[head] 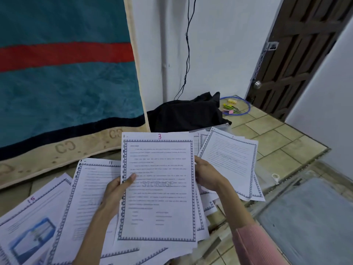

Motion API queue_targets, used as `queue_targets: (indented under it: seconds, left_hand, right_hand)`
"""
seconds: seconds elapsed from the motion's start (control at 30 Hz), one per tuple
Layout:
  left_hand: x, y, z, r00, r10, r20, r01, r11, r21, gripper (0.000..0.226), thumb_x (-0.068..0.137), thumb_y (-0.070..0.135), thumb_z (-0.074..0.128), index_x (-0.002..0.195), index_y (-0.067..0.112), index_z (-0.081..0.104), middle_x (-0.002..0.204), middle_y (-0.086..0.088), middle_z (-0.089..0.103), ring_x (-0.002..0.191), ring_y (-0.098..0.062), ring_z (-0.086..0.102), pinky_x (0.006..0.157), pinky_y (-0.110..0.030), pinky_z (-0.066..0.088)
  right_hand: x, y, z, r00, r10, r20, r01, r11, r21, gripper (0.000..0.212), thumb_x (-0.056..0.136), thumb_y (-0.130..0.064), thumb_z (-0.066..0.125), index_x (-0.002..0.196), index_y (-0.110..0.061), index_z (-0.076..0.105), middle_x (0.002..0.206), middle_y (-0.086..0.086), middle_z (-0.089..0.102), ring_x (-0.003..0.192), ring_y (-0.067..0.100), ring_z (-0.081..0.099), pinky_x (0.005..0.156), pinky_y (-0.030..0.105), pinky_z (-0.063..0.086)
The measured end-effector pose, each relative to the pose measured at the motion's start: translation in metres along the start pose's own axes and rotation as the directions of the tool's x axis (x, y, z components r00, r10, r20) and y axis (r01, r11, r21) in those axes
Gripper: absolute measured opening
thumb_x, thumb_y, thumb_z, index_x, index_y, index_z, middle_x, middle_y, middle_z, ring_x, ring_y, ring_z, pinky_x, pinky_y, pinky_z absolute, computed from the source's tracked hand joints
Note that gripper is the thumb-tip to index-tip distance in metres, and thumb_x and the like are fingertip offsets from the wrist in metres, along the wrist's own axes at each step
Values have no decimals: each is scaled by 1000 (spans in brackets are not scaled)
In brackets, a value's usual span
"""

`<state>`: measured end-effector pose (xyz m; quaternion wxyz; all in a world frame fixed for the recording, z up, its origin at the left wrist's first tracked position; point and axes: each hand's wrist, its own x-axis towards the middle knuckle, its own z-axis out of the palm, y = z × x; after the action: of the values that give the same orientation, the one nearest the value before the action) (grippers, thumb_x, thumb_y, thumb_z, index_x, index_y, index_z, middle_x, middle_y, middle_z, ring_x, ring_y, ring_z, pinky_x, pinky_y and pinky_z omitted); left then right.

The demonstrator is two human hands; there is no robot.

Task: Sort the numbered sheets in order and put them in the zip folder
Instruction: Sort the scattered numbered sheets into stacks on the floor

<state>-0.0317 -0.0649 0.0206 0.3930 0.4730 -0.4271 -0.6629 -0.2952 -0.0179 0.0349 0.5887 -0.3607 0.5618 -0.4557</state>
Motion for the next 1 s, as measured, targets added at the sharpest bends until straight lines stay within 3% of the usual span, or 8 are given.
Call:
queue_targets:
  seconds: [0.17, 0.27, 0.37, 0.47, 0.73, 0.83, 0.93, 1.0]
  left_hand:
    - [10, -5, 16, 998, -54, -45, 52, 998, -30, 10, 88, 21, 61, 96, 18, 66, 100, -2, 70, 96, -20, 64, 86, -33, 50]
    - [16, -12, 19, 994, -74, -86, 75, 997, 4, 9, 86, 22, 65, 94, 19, 67, 104, -5, 69, 102, -24, 62, 98, -41, 46]
    - [16, -18, 19, 989, -72, -126, 76, 997, 23, 9, 84, 19, 67, 93, 18, 68, 100, -7, 70, 98, -26, 65, 93, -40, 49]
    - [15, -21, 19, 992, -61, -113, 64, 998, 23, 17, 84, 18, 67, 101, 16, 67, 104, -7, 70, 99, -26, 65, 93, -42, 49]
    - [10, 14, 15, 983, -42, 179, 87, 964, -251, 33, 80, 25, 60, 108, 8, 60, 92, -5, 74, 81, -18, 72, 62, -32, 59]
    - [10, 22, 5, 986, -60, 156, 85, 983, -163, 77, 38, 36, 93, 105, 11, 64, 96, -6, 74, 86, -21, 71, 70, -39, 59]
    - [10, 22, 0, 991, -69, 113, 66, 998, 24, 46, 69, 20, 76, 113, 12, 63, 100, -1, 71, 99, -23, 64, 93, -40, 47]
    - [8, 16, -5, 991, -96, 89, 85, 989, 125, 28, 80, 7, 66, 107, 13, 64, 97, 0, 70, 94, -19, 63, 94, -38, 45]
  right_hand:
    - [-10, -24, 16, 997, -8, 78, -5, 987, 161, 46, 96, -50, 33, 120, -21, 60, 120, 9, 65, 113, 31, 60, 99, 49, 46]
    - [-20, -39, 35, 1000, -25, -7, 24, 996, -81, 69, 73, -78, 39, 118, -29, 57, 117, 1, 65, 110, 24, 62, 94, 43, 50]
    - [-26, -48, 56, 983, -166, -81, 123, 913, -389, 53, 83, -41, 66, 128, -22, 46, 112, -1, 64, 93, 13, 63, 77, 27, 51]
    - [-27, -62, 71, 908, -410, -83, 233, 661, -713, 32, 86, -3, 47, 115, -13, 59, 98, 3, 64, 84, 16, 55, 66, 21, 37]
    - [-36, -102, 50, 950, -291, 112, 296, 955, -28, 39, 91, 9, 38, 113, -16, 58, 98, 2, 69, 93, 25, 65, 89, 41, 52]
    - [-33, -97, 37, 975, -217, -41, 210, 968, -139, 37, 91, 6, 38, 112, -15, 60, 97, 2, 68, 88, 20, 66, 80, 32, 53]
    - [-21, -71, 1, 924, -161, -348, -5, 903, -430, 16, 95, -14, 48, 102, -12, 62, 92, 3, 62, 91, 21, 57, 72, 26, 48]
    - [-17, -51, -36, 744, -88, -663, -404, 731, -550, 38, 93, -36, 54, 114, -5, 54, 117, 17, 55, 115, 30, 47, 88, 39, 46]
